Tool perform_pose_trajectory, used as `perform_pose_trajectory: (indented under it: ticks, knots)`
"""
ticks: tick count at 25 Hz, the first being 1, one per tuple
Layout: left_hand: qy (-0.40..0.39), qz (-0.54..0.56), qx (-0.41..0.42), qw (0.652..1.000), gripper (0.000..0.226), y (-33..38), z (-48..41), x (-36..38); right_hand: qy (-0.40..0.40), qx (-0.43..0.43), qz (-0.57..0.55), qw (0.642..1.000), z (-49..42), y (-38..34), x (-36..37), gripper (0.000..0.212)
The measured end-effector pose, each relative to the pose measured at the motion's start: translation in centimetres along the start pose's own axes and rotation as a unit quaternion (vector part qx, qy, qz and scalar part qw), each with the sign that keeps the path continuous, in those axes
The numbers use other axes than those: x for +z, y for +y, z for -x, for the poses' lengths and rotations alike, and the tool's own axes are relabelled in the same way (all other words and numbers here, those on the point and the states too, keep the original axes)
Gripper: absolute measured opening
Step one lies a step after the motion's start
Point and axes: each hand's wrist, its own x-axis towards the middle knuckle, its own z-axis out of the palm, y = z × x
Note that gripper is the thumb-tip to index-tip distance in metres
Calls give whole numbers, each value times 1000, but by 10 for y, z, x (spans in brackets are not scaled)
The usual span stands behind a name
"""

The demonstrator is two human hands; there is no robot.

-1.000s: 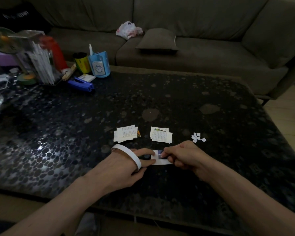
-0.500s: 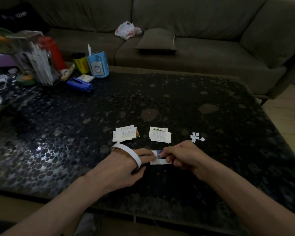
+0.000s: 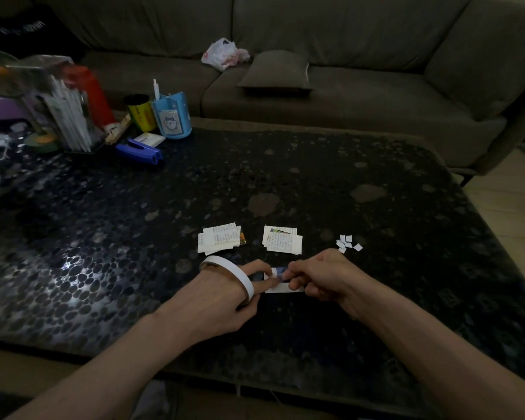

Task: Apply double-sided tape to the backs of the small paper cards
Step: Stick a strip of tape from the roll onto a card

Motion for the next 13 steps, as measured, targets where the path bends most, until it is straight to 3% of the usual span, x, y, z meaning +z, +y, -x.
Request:
perform_pose_trajectory:
  ticks: [5, 13]
  knots:
    - [0, 11, -9, 1000, 45, 0, 0, -2, -1, -2, -3, 1000, 2, 0, 0, 25]
    - [-9, -40, -22, 999, 65, 5, -2, -5, 0, -8, 10, 1000, 6, -1, -2, 24]
